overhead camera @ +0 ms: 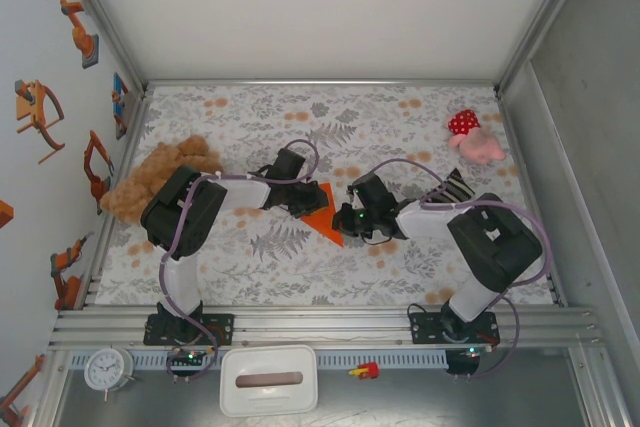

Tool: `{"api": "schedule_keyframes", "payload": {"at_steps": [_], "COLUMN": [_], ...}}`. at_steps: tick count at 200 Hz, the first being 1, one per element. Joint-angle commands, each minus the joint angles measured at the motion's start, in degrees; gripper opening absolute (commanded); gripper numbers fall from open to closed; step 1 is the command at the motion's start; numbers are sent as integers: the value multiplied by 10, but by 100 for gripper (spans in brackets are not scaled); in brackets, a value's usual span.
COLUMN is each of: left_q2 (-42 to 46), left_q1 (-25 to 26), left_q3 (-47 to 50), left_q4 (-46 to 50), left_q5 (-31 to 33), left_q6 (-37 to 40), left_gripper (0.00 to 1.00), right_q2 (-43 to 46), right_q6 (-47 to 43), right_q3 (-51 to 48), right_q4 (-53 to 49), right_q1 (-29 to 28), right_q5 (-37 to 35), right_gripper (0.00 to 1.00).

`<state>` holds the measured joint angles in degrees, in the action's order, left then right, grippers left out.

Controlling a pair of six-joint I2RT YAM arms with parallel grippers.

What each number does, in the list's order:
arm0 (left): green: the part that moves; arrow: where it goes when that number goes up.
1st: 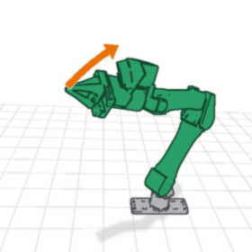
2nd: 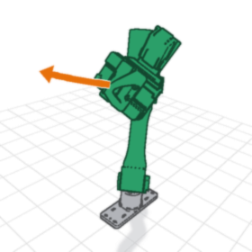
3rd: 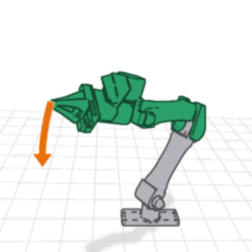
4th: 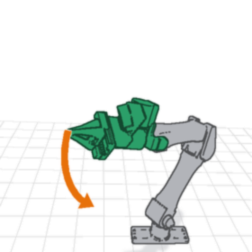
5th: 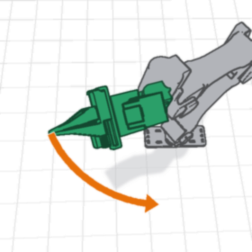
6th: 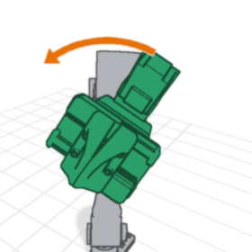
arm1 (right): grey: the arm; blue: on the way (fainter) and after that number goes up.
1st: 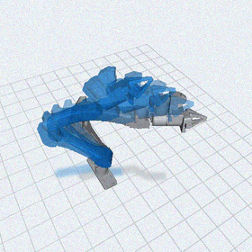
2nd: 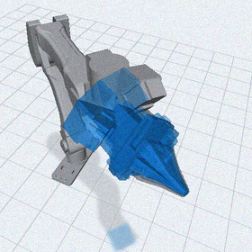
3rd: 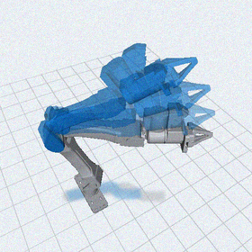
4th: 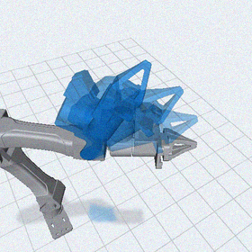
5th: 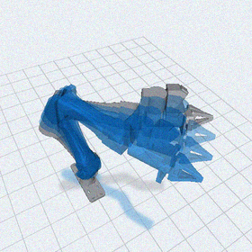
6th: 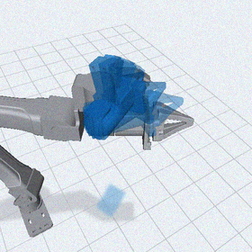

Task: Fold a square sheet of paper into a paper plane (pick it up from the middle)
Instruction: Fourth fold the wing at the center of the table.

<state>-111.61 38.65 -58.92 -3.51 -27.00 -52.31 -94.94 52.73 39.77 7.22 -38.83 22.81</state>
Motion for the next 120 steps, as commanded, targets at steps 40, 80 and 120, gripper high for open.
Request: {"api": "schedule_keyframes", "payload": {"at_steps": [40, 80, 120], "left_q2": [25, 80, 82], "left_q1": [1, 21, 41], "left_q3": [-14, 4, 21], "left_q4": [40, 23, 53], "left_q5": [20, 21, 34], "left_q6": [24, 76, 92], "left_gripper": [16, 14, 13], "right_q2": [-19, -21, -26], "right_q6": [-31, -44, -43], "right_q3": [3, 8, 12], "right_q4": [-76, -117, -120], "right_q1": [-4, -4, -4], "right_q5": [-39, -51, -47], "right_gripper": [0, 0, 0]}}
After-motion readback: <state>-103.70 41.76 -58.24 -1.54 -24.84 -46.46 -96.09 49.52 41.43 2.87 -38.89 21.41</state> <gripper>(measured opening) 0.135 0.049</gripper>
